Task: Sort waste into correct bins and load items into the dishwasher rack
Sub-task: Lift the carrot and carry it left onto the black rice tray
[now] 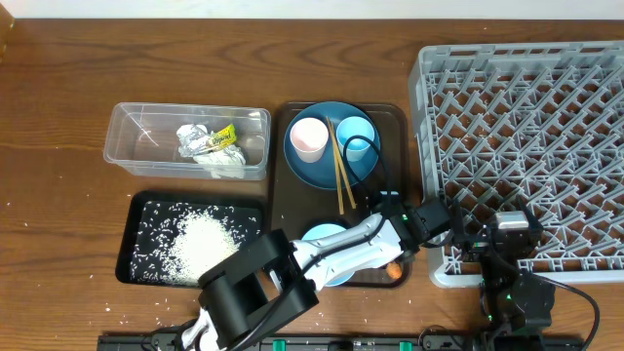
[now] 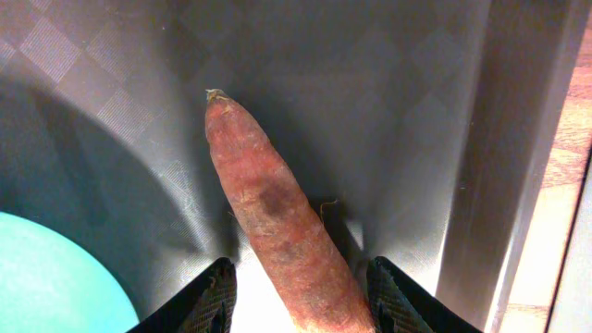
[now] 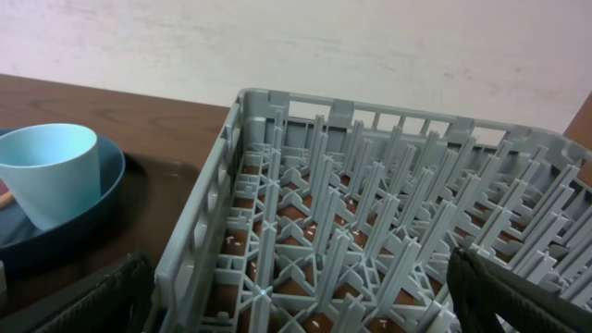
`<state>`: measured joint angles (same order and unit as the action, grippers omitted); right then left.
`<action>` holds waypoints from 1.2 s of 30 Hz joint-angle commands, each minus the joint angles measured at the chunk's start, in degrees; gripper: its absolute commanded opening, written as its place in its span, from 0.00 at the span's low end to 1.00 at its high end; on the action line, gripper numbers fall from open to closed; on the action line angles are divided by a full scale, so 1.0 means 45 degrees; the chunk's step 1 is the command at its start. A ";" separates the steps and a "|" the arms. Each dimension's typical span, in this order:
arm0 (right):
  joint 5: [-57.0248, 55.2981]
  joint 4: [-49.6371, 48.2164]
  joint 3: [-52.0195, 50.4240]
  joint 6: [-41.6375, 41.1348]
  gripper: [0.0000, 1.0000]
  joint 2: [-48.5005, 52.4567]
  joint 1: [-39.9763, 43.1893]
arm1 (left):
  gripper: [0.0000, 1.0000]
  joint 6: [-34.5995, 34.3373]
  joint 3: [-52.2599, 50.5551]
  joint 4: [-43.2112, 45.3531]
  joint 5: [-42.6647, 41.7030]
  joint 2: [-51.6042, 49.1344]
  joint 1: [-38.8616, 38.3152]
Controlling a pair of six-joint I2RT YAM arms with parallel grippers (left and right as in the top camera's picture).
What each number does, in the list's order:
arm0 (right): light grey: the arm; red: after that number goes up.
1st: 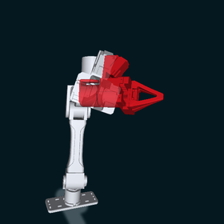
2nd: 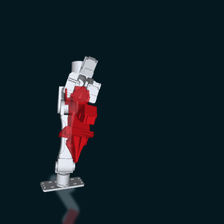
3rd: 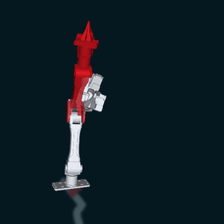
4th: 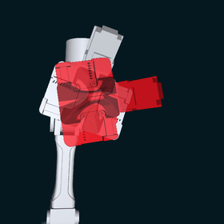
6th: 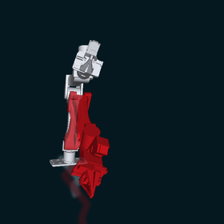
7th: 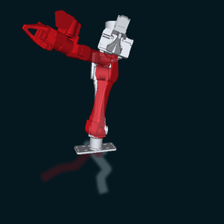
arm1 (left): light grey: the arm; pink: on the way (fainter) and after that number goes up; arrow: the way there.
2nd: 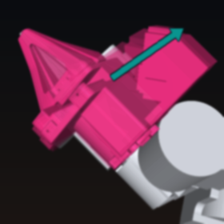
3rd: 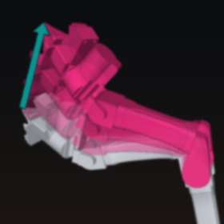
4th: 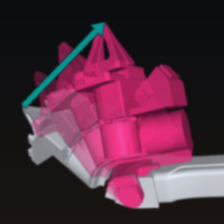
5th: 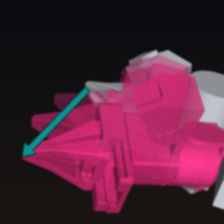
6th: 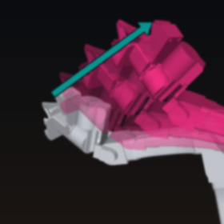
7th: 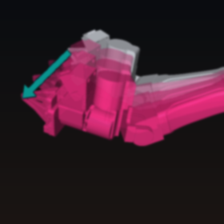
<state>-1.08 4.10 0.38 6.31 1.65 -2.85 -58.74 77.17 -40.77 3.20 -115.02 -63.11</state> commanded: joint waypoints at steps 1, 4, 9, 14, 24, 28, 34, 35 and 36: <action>0.0102 0.0039 -0.0015 -0.0238 0.99 -0.0102 0.0141 | 0.48 -0.0112 -0.0102 -0.0185 0.0238 -0.0432 -0.0185; 0.0102 0.0039 -0.0015 -0.0243 0.99 -0.0107 0.0141 | 0.45 -0.0112 -0.0102 -0.0170 0.0238 -0.0432 -0.0185; 0.0102 0.0039 -0.0015 -0.0238 0.99 -0.0107 0.0141 | 0.37 -0.0107 -0.0102 -0.0160 0.0253 -0.0432 -0.0185; 0.0102 0.0039 -0.0015 -0.0238 0.99 -0.0102 0.0141 | 0.36 -0.0102 -0.0102 -0.0160 0.0253 -0.0432 -0.0185; 0.0102 0.0039 -0.0015 -0.0238 0.99 -0.0102 0.0141 | 0.31 0.1370 -0.0073 -0.0117 0.0243 -0.0151 -0.0185; 0.0102 0.0039 -0.0015 -0.0238 0.99 -0.0102 0.0141 | 0.30 0.1486 -0.0073 -0.0112 0.0243 0.0359 -0.0185; 0.0102 0.0039 -0.0015 -0.0238 0.99 -0.0102 0.0141 | 0.19 0.1486 -0.0073 -0.0117 0.0243 0.1005 -0.0185; 0.0102 0.0039 -0.0015 -0.0238 0.99 -0.0102 0.0141 | 0.19 0.1486 -0.0073 -0.0117 0.0243 0.1059 -0.0185; 0.0102 0.0039 -0.0015 -0.0238 0.99 -0.0102 0.0141 | 0.19 0.1491 -0.0073 -0.0126 0.0243 0.1171 -0.0185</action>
<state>-0.86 4.05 0.38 6.24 1.63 -2.85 -52.66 77.17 -40.93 3.22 -112.29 -63.72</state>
